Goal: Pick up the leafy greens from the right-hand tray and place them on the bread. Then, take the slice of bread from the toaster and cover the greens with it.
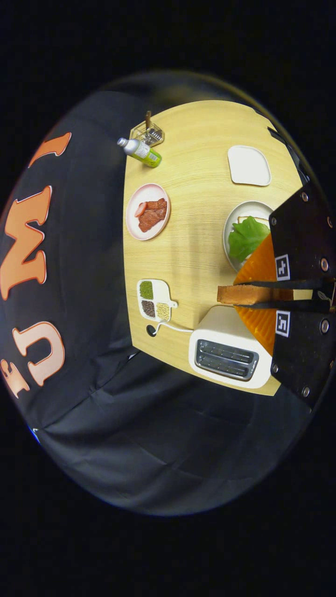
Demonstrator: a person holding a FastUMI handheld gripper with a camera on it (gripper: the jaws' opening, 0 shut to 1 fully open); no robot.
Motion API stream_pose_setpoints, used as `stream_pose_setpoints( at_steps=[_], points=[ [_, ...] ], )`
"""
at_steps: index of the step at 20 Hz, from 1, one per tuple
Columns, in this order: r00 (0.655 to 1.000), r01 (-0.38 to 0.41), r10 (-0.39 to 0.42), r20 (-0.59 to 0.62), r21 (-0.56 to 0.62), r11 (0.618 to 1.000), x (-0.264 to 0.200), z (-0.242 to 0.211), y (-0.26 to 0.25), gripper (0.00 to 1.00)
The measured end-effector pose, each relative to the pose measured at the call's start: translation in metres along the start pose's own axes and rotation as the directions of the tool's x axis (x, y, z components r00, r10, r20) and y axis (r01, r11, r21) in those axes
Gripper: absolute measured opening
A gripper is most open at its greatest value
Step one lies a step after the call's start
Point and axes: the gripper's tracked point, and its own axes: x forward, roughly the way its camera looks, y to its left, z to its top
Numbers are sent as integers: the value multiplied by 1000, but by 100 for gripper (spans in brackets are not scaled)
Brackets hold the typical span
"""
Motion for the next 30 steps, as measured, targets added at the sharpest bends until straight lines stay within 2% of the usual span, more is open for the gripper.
stream_pose_setpoints(
  at_steps=[9,18,22,23,26,27,30],
  points=[
    [997,-13,19,-79,65,998,54,-47,-52,9],
    [990,-78,87,-107,89,993,94,-71,-94,9],
    [993,-36,44,-109,80,996,99,-73,-126,21],
    [993,-21,30,-112,79,997,100,-75,-134,29],
    [994,26,-19,-111,57,998,98,-78,-154,42],
    [994,37,-32,-106,49,998,95,-78,-160,50],
    [996,42,-38,-86,47,998,82,-72,-167,63]
  ],
)
